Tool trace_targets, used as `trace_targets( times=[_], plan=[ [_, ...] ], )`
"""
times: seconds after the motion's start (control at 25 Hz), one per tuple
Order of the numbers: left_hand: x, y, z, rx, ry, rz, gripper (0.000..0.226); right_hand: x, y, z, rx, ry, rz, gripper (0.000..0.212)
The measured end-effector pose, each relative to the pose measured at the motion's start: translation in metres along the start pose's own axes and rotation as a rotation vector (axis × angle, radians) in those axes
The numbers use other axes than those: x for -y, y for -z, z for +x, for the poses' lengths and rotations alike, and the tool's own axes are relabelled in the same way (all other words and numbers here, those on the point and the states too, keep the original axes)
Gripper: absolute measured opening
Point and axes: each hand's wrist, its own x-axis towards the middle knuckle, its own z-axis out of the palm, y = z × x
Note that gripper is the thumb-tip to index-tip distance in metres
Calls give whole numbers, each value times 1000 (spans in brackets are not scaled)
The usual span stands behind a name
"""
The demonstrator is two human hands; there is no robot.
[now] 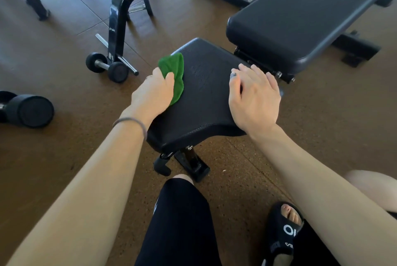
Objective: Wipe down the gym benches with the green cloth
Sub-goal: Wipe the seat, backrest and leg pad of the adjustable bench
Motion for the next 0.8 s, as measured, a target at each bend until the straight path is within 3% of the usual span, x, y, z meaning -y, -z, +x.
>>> trace_targets(
  times=[0.2, 0.32, 0.44, 0.6, 0.68, 0.8],
  plan=[
    [46, -23, -120, -212, -383, 328, 57, 1, -2, -2, -10, 9, 7, 54],
    [11, -30, -85, -213, -474, 355, 58, 2, 1, -1, -9, -6, 32, 51],
    [-40, -33, -53, -107, -541, 361, 58, -2, 4, 1, -6, 14, 57, 50],
    [-11, -44, -108, -181, -747, 476, 59, -16, 12, 7, 86, 32, 147, 52],
    [6, -43, -113, -199, -814, 527, 62, -23, 25, 13, 94, -139, 272, 49],
    [-25, -41, -78, -205, -907, 550, 67, -31, 36, 21, 251, -462, 509, 48]
  ],
)
